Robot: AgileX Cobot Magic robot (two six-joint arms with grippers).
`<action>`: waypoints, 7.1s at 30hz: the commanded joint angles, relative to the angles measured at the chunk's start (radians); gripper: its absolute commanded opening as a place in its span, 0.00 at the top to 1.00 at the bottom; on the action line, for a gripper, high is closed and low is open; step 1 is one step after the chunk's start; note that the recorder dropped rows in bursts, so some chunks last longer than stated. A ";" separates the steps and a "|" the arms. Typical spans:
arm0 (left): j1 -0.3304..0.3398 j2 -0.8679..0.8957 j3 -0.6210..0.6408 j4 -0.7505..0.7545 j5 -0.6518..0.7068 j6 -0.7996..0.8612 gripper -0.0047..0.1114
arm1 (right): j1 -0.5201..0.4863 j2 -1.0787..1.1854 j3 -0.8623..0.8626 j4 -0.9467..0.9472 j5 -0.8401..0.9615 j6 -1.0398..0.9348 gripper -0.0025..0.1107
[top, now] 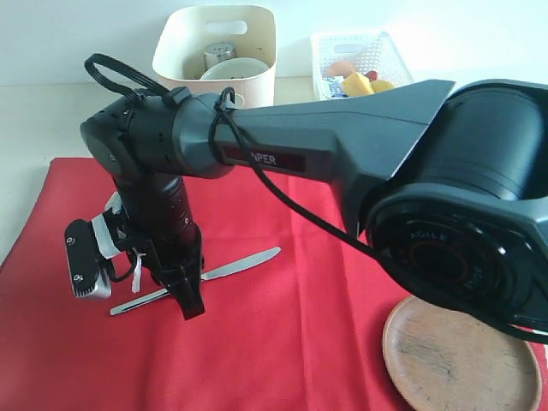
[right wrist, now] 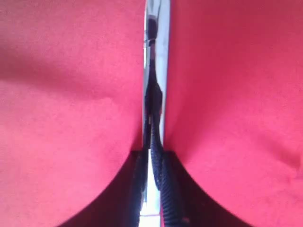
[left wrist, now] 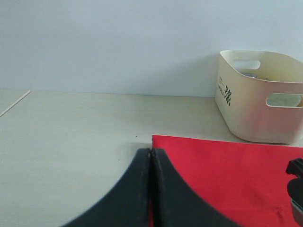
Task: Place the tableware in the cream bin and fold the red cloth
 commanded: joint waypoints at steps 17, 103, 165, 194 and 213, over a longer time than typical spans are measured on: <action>-0.006 -0.006 0.000 0.000 0.003 0.000 0.94 | -0.040 -0.309 0.008 -0.236 -0.516 0.401 0.98; -0.006 -0.006 0.000 0.000 0.003 0.000 0.94 | -0.283 -0.997 0.724 -0.602 -0.371 1.595 0.98; -0.006 -0.006 0.000 0.000 0.003 0.000 0.94 | -0.773 -0.808 1.385 0.162 -0.627 0.895 0.51; -0.006 -0.006 0.000 0.000 0.003 0.000 0.94 | -0.773 -0.787 1.165 0.652 -0.564 0.529 0.98; -0.006 -0.006 0.000 0.000 0.003 0.000 0.94 | -0.773 -0.651 1.165 0.715 -0.618 0.423 0.58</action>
